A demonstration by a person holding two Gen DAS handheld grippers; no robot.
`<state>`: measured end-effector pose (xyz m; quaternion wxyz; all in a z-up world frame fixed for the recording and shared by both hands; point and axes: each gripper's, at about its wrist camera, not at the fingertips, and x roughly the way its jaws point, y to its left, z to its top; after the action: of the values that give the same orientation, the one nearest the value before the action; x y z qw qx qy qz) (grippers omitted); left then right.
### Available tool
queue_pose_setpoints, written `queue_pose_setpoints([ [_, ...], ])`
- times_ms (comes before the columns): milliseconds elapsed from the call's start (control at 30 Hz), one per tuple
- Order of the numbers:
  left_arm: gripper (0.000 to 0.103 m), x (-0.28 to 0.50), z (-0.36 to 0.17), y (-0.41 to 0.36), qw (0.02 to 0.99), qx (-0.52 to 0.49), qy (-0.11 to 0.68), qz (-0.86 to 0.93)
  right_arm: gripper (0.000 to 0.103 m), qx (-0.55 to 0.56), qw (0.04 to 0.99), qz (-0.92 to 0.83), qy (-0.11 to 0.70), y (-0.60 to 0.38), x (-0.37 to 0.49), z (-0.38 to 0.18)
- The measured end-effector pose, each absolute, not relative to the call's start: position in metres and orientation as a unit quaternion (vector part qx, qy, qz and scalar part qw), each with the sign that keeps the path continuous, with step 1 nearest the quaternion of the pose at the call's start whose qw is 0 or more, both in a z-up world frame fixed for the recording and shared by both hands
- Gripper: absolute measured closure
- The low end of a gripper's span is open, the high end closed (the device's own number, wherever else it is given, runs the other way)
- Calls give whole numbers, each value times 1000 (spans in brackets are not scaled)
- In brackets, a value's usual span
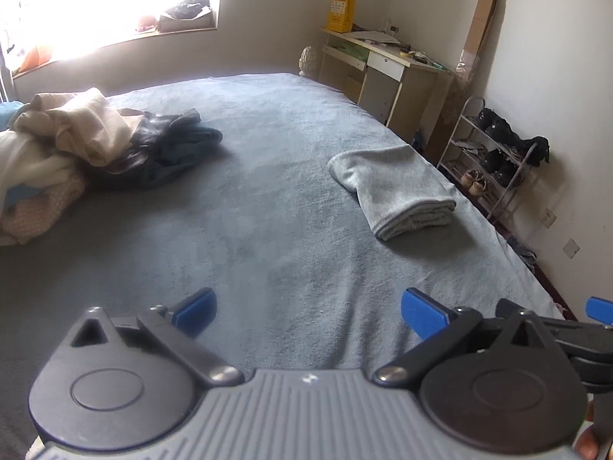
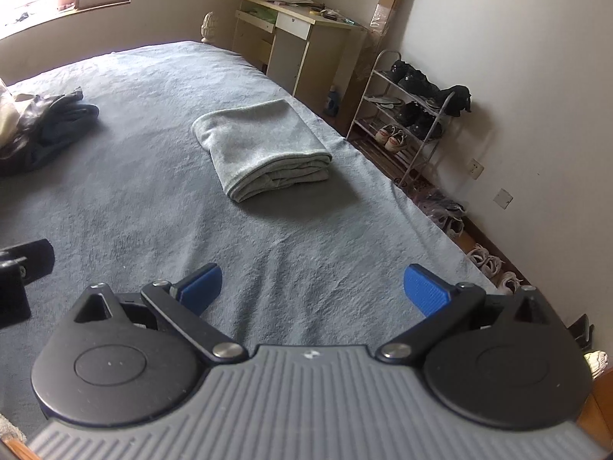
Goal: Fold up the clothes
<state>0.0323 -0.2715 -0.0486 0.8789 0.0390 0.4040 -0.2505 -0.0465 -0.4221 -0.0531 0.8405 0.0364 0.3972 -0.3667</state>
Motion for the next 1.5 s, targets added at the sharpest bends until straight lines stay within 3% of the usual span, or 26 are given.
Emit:
queue_pose_setpoints([
  [1500, 0, 16, -41, -279, 876, 67, 403, -256, 1, 45, 842, -360, 399, -420, -50, -53],
])
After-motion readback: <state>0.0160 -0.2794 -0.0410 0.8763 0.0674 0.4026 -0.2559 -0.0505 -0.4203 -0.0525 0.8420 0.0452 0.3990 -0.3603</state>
